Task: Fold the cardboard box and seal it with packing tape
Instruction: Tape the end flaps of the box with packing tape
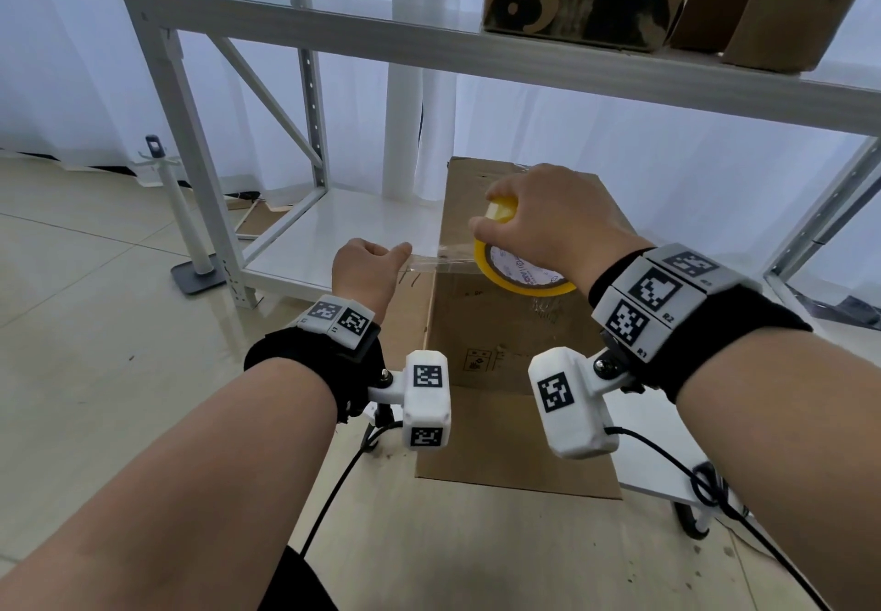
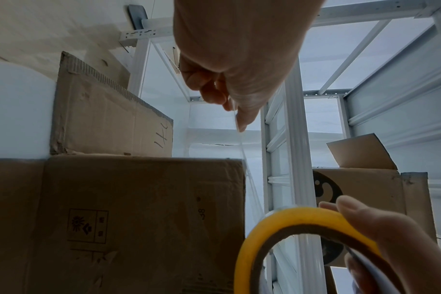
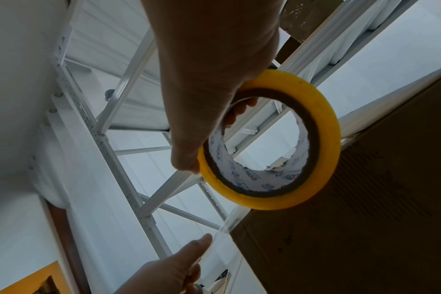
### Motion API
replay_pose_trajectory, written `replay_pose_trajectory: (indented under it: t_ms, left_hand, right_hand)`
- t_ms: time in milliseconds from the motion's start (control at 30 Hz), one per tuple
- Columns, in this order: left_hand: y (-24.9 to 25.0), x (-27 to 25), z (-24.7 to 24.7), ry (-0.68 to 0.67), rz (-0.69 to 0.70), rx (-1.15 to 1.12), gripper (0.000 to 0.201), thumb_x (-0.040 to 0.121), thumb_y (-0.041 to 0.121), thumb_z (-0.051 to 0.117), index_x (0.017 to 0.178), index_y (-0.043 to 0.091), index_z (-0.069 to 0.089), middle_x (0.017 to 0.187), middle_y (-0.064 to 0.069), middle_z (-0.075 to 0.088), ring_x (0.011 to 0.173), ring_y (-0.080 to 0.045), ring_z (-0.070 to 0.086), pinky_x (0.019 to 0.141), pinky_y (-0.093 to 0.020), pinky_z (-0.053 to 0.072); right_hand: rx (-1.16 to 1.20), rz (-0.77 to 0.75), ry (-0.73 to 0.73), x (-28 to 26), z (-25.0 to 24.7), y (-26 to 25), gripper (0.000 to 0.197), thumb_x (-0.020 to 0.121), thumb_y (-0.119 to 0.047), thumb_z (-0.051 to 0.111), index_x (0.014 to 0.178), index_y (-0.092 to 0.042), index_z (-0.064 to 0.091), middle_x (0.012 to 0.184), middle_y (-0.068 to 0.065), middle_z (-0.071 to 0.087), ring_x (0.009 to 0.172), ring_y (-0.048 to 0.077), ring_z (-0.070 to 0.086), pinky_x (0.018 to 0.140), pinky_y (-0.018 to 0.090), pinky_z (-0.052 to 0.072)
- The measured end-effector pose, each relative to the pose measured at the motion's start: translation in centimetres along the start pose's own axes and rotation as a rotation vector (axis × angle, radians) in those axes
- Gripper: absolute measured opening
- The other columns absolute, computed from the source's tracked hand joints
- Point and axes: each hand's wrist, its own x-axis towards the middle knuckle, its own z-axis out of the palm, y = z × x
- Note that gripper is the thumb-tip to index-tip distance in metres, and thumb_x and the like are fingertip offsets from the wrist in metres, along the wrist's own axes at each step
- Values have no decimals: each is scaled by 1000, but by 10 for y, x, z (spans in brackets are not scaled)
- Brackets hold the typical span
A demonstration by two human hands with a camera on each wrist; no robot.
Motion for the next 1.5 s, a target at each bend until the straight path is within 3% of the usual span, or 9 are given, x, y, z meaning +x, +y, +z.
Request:
replay_pose_trajectory:
  t_ms: [200,700,1100,1367,1500]
  left_hand:
    - [-1,0,-4,-14,0,-7,30,82,34,68,91,7,60,84,-3,60,78,-18,55,69,-29,38]
    - [-2,0,-1,-21,-5,-13,31,84,34,67,94,7,60,88,-3,60,81,-18,54,70,-28,37]
    - [2,3,1,40,60,-22,25,83,29,67,91,6,59,73,5,52,77,-16,53,69,-26,38]
    - [-1,4,2,16,43,-19,26,84,30,66,93,6,59,75,5,52,78,-16,53,70,-27,37]
    - [-6,2,3,-42,-24,-3,29,82,33,68,93,7,58,85,-3,58,80,-18,54,70,-28,39]
  right_hand:
    - [-36,-4,-13,-1,-3,-7,54,87,-59,51,130,-26,56,128,1,58,116,21,53,77,31,32]
    - [-71,-8,-14,0,-6,-12,53,88,-58,51,128,-24,59,125,3,60,114,23,54,76,31,32]
    - [-52,-14,1,0,-5,-10,53,87,-57,50,128,-24,58,126,3,59,114,23,53,76,31,33]
    - [-70,-16,6,1,-4,-11,52,88,-57,50,126,-23,60,121,2,61,111,22,55,74,30,32]
    - [-74,-12,-3,4,-4,-12,51,87,-57,51,124,-22,61,119,2,63,109,22,56,72,30,33]
